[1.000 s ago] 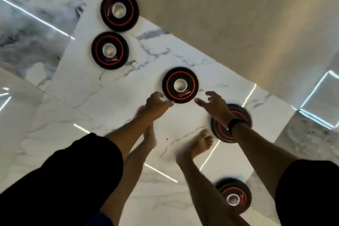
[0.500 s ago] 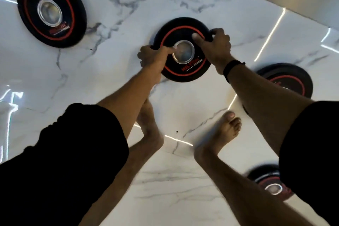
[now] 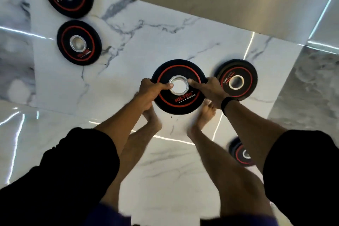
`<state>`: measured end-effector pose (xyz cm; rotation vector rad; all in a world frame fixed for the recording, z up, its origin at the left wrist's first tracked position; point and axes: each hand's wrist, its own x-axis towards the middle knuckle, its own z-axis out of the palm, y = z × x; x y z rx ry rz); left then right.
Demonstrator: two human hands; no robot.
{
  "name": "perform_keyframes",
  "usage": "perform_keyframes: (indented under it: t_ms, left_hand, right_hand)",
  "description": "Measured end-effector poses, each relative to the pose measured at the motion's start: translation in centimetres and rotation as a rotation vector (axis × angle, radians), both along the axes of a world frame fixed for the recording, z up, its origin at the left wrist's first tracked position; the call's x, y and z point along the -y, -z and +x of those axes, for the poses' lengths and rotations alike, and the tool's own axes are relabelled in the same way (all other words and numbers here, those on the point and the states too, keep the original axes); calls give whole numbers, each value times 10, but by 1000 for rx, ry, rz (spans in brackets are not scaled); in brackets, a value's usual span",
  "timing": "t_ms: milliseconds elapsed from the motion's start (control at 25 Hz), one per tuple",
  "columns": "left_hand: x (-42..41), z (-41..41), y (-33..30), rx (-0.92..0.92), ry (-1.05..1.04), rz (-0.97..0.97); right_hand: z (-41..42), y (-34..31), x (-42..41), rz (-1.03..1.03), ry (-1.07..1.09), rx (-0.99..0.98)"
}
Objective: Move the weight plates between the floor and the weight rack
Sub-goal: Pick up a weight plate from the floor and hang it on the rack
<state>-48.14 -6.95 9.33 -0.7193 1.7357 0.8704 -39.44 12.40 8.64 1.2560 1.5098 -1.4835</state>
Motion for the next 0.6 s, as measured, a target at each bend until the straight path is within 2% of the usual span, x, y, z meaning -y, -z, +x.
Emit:
perform_keyframes:
  t_ms: [160,400,600]
  left_hand:
    - [-26,-32,-140,-77,233,80]
    - [-67,-64,-381,-382,401,303]
    - [-112,-97,-553,-702,486,482]
  right_hand:
    - [16,-140,-21,2,52,-77]
    - [12,-369,-56,158,132,-332]
    - [-16,-543,-105,356,89,-663]
